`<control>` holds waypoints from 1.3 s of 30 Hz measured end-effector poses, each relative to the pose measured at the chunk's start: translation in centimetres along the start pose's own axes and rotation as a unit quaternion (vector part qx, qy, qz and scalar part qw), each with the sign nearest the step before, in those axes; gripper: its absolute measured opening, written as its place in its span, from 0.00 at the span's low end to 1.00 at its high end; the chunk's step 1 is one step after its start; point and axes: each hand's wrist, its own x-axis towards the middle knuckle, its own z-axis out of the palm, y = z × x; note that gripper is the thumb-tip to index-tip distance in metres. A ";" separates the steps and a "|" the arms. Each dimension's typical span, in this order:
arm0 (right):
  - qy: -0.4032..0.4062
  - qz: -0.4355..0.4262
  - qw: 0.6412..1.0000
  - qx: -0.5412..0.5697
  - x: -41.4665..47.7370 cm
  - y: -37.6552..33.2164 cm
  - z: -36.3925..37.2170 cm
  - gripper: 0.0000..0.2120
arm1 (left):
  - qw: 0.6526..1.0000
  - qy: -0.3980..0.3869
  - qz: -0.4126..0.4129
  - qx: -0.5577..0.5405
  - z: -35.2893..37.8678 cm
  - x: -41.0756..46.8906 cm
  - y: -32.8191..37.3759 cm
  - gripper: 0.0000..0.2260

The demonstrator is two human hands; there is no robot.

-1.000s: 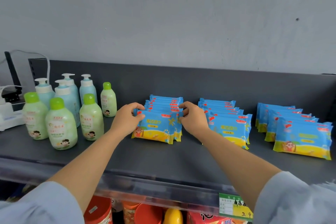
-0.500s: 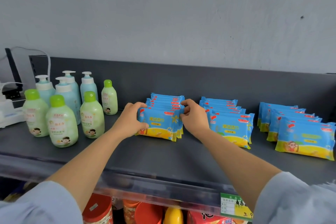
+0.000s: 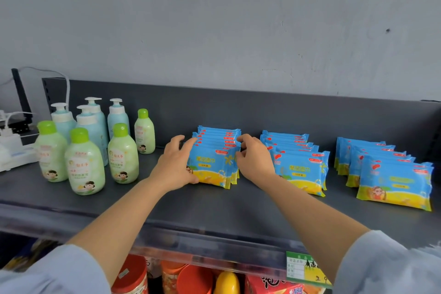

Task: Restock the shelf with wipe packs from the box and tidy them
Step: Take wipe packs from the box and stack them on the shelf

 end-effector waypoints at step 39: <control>0.051 0.116 0.913 -0.388 -19.7 8.5 -22.1 0.17 | 0.942 0.047 0.311 0.118 4.0 -7.9 25.3 0.21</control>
